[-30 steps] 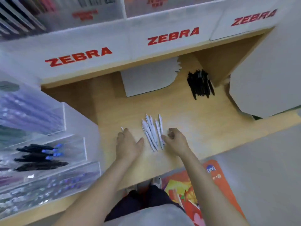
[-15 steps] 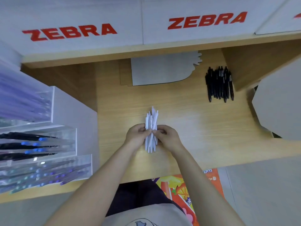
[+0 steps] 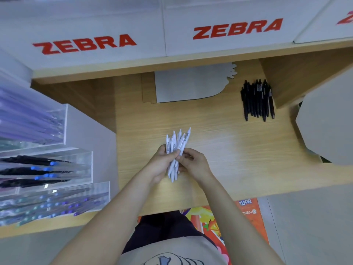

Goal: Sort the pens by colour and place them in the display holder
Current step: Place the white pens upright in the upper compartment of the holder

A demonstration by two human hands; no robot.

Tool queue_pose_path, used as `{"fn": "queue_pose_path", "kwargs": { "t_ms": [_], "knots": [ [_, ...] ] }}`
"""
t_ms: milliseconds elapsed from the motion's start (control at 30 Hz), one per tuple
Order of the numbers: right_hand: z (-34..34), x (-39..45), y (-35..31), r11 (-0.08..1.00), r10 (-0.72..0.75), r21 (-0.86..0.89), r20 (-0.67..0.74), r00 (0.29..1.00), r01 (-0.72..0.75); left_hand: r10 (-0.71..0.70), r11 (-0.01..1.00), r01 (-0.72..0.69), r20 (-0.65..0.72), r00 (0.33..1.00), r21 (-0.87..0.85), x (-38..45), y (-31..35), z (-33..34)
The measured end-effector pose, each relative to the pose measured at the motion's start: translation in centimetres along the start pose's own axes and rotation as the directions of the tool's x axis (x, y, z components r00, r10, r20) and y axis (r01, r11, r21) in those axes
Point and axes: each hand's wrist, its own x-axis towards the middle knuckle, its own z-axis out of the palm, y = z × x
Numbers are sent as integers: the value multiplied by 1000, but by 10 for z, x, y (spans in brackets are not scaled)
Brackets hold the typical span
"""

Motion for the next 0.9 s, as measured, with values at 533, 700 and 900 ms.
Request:
{"fn": "queue_pose_path", "kwargs": {
  "t_ms": [533,700,900],
  "knots": [
    [8,-90,-44,993,-100,67,118,988,93,23,967,-21,5,1000,-255,-79,12,-6],
    [41,-140,-50,975,-217,-47,19,976,217,179,961,-168,29,983,-221,-133,18,-22],
    [155,-203,-40,930,-309,-185,78,948,319,305,910,-293,-6,952,-294,-220,3,-110]
  ]
}}
